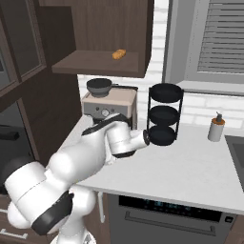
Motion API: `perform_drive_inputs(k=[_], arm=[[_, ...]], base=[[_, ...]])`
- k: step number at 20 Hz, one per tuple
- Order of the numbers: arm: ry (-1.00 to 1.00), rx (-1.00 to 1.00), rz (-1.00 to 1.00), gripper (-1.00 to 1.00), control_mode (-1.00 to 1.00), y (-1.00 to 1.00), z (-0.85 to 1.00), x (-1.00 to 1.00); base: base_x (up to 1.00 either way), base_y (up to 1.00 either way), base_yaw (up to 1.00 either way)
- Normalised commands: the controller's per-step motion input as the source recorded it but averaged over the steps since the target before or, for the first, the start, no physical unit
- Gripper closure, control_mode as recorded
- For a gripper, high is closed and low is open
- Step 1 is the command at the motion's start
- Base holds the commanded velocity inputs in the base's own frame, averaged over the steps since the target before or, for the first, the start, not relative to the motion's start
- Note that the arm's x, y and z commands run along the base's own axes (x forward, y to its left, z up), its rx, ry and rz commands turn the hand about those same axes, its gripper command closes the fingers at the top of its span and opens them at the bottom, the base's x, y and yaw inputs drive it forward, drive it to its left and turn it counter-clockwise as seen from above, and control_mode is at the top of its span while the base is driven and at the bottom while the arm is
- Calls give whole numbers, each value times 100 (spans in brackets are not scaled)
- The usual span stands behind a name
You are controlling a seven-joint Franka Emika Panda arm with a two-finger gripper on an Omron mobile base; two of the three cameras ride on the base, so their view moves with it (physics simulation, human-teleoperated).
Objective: Pick the bar and place it on the digital scale for weighing, and close the cabinet.
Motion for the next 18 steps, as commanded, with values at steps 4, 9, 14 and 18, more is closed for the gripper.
perform_drive_inputs(k=[4, 9, 14, 18], arm=[[-27, 14, 0, -100, -100, -9, 82, -68], [-33, 3, 0, -100, -100, 0, 94, -58], [-37, 0, 0, -100, -100, 0, 100, -65], [-37, 0, 0, -100, -100, 0, 100, -67]], base=[[0, 0, 0], [0, 0, 0], [0, 0, 0], [0, 0, 0]])
